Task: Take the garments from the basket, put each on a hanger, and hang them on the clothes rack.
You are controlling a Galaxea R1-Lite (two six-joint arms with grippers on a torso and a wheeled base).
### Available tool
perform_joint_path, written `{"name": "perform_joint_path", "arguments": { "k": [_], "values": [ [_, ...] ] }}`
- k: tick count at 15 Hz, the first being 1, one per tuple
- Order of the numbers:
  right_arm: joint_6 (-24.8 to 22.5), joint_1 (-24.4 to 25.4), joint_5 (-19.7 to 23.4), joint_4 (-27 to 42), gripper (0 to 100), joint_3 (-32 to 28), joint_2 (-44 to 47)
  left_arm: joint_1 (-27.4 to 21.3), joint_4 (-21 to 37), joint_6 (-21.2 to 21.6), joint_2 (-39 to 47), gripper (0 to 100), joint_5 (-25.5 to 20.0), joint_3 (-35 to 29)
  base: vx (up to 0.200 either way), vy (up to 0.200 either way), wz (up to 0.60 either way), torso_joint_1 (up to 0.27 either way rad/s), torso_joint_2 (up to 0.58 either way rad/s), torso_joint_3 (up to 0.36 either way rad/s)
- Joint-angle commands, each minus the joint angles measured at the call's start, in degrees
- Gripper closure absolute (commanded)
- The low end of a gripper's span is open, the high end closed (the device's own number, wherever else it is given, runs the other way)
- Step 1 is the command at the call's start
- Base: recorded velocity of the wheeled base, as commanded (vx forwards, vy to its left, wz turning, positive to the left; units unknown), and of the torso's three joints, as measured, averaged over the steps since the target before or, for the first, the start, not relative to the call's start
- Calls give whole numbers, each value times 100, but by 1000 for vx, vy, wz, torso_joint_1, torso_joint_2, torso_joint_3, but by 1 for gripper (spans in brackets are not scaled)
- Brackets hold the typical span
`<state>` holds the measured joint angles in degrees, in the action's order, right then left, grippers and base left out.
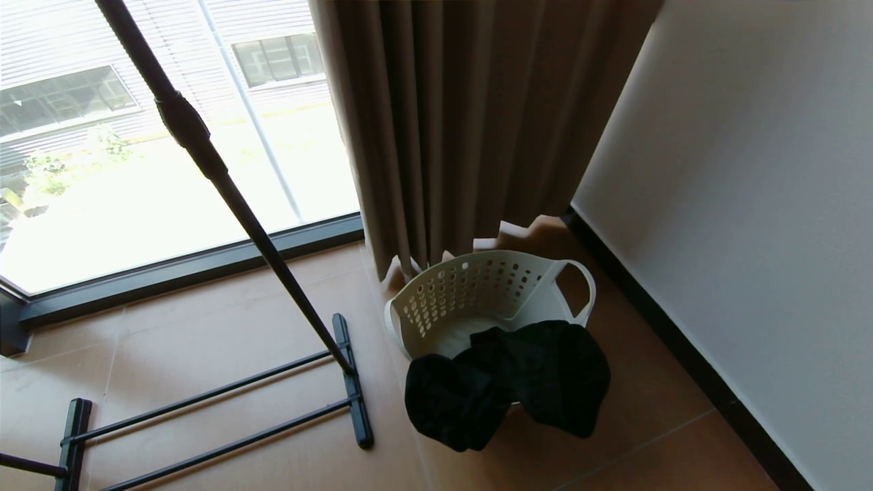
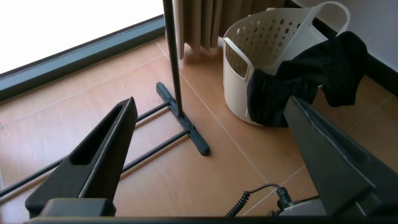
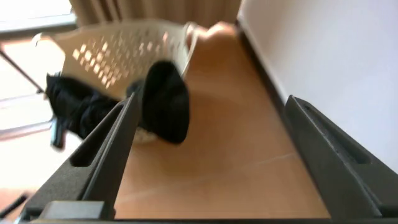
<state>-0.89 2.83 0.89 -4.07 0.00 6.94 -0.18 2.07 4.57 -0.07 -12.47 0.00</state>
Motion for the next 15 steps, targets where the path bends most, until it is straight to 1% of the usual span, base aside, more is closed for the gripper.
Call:
{"name": "perform_joint_path", "arguments": {
  "k": [1,3,5,6,7,9,10,11,12,13,14,15],
  "values": [
    [10,763,-1,-120,0,-185,1583,1,-5,0,7,0,-1,0,0,0,0,0,0,0],
    [-96,1159,8,-164,0,-606,2945,1,-5,-9,7,0,-1,0,0,0,0,0,0,0],
    [-377,1211,16,-261,0,-1090,3947,9,-14,-62,7,0,17,0,0,0,0,0,0,0],
    [-702,1203,-1,-507,0,-1529,4967,9,-14,-123,7,0,25,0,0,0,0,0,0,0],
    [-1062,1194,-1,-648,0,-1793,5538,9,-14,-123,7,0,25,0,0,0,0,0,0,0],
    [-1880,1079,-10,-691,0,-2303,6724,9,-14,-123,7,0,25,0,0,0,0,0,0,0],
    [-2099,1036,-10,-691,0,-2408,6988,9,-14,-123,7,0,25,0,0,0,0,0,0,0],
    [-2688,1000,-19,-691,0,-2663,7612,9,-14,-123,7,0,25,0,0,0,0,0,0,0],
    [-2970,1000,-54,-691,0,-2830,7876,9,-14,-123,7,0,25,0,0,0,0,0,0,0],
    [-3427,1000,-177,-691,0,-3243,8377,9,-14,-123,7,0,25,0,0,0,0,0,0,0],
    [-3594,1000,-221,-700,0,-3331,8473,9,-14,-123,7,0,25,0,0,0,0,0,0,0],
    [-4323,1018,-476,-700,0,-3735,8869,9,-14,-123,7,0,25,0,0,0,0,0,0,0]
  ]
}}
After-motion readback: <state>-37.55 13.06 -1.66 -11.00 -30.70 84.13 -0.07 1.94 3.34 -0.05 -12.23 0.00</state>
